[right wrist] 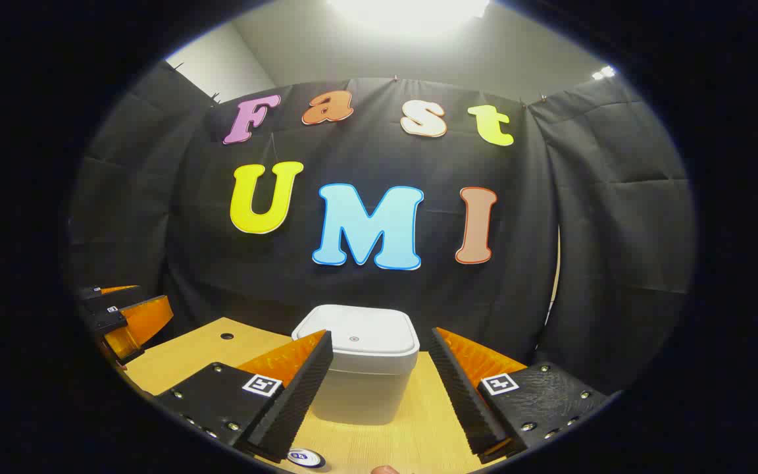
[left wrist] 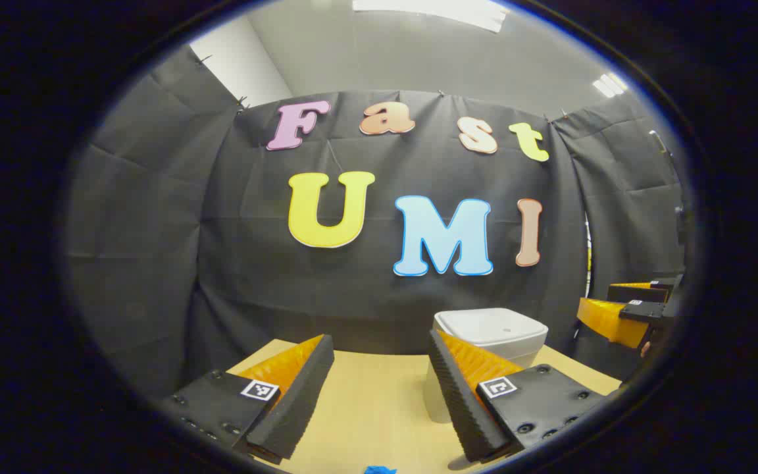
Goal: Press the lid of the desktop garbage bin to open it, pick up the crumpled paper on the desktop and throw it into the bin, then pick up the pop can on the desktop and drop it into the bin, and finally close the garbage bin lid.
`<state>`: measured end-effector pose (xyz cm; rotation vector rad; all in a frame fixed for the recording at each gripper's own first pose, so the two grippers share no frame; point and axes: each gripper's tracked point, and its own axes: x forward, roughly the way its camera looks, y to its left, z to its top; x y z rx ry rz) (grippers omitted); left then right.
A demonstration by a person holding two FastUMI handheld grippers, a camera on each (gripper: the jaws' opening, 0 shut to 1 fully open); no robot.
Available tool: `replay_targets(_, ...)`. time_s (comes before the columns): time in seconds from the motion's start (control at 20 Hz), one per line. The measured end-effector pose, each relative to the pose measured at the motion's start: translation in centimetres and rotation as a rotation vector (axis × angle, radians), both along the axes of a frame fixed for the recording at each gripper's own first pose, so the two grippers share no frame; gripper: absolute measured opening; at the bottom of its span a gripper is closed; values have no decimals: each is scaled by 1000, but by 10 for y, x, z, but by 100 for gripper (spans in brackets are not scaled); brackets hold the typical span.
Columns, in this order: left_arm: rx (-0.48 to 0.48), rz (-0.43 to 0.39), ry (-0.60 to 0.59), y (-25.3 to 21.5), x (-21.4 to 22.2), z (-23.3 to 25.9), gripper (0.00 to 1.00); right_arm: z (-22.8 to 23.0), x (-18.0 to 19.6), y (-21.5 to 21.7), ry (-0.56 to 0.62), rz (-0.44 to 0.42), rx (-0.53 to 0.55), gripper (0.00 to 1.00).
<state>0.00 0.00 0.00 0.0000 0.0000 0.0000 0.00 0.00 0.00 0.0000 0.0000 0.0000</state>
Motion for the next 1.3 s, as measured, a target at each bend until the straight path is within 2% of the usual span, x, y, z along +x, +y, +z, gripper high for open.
replay_targets(0.35, 11, -13, 17, 1, 4, -5, 95, -12, -2, 13, 33, 34, -18, 95)
replay_targets(0.9, 24, -40, 27, -7, 1, -9, 94, -14, -8, 2, 49, -5, -34, 94)
replay_targets(1.15, 38, -39, 27, -9, -1, -10, 94, -14, -2, 2, 53, 2, 4, 94)
replay_targets(1.25, 41, -37, 30, -8, -2, -10, 94, -13, 4, 0, 47, -4, 15, 87)
replay_targets(1.3, 42, -37, 29, -8, -3, -11, 94, -13, 7, 0, 49, -3, 20, 73)
